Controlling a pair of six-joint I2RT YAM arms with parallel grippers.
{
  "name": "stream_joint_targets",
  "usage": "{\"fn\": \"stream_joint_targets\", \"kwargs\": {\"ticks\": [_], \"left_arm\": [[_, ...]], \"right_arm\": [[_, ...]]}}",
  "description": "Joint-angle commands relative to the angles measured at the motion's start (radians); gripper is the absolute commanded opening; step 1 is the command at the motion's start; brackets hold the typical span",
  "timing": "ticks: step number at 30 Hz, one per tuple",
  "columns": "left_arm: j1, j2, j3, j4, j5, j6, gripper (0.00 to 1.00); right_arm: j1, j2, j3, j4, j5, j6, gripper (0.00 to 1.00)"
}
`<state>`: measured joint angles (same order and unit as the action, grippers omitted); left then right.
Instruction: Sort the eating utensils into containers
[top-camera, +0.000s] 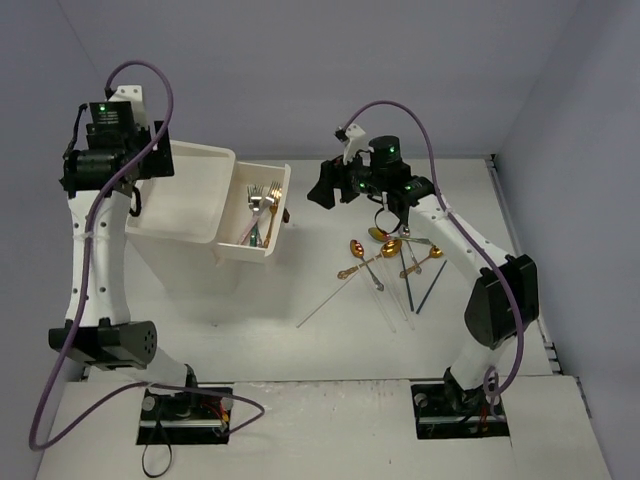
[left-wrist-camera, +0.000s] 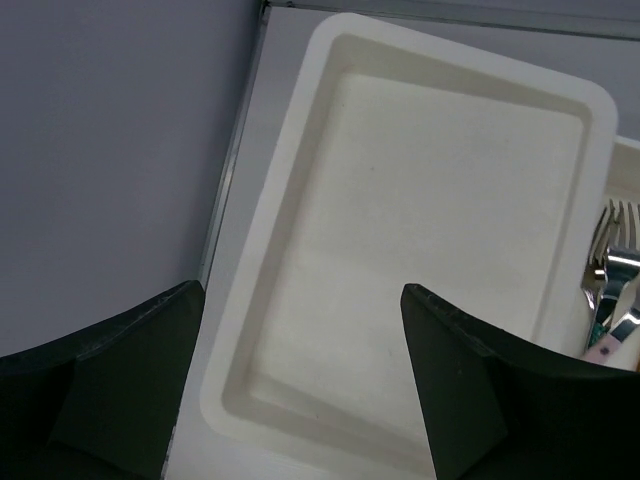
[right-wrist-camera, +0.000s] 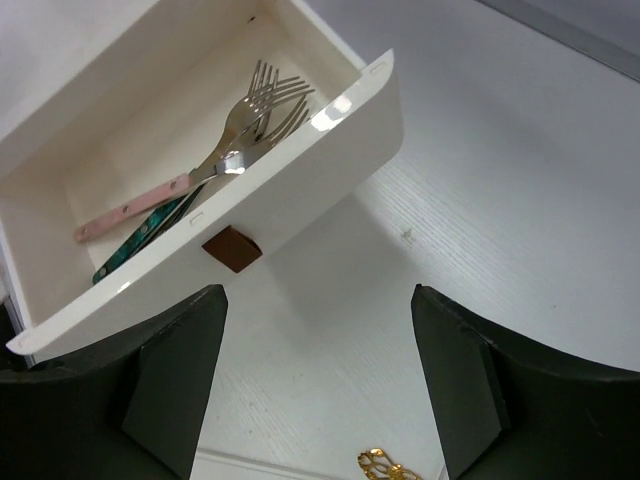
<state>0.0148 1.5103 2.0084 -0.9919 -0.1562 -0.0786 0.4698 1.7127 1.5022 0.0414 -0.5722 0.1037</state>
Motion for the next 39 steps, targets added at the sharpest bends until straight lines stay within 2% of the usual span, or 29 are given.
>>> {"fn": "stream_joint_targets", "kwargs": {"ticks": [1,7,14,22,26,29,31,39], "left_arm": [[0.131,0.086,0.108,0.037,0.181,0.062,0.77],[0.174,0.199,0.164,0.030,0.228,0.152,0.77],[0.180,0.279,0.151,0.033,0.242,0.180,0.76],[0.180,0.345,0.146,0.036,0.318,0.176,0.49],[0.180,0.363,0.137,0.041,0.356,0.166,0.18],[0.180,0.371,0.131,0.044,0.379,0.155,0.05],[0.180,0.374,0.125,0.051,0.395,0.144,0.01],[0.180,0.371,0.083,0.089,0.485,0.111,0.00]], "right_arm": [[-0.005,0.005,0.007,0.066,-0.124,-0.090,0.72],[0.005,0.063,0.045,0.065,-0.187,-0.130,0.72],[0.026,0.114,0.075,0.064,-0.213,-0.166,0.73],[0.069,0.166,0.111,0.064,-0.253,-0.192,0.73],[0.081,0.199,0.136,0.064,-0.250,-0.196,0.73],[0.091,0.223,0.174,0.066,-0.245,-0.195,0.73],[0.099,0.236,0.195,0.066,-0.245,-0.192,0.73],[0.155,0.279,0.324,0.065,-0.235,-0.183,0.73]]}}
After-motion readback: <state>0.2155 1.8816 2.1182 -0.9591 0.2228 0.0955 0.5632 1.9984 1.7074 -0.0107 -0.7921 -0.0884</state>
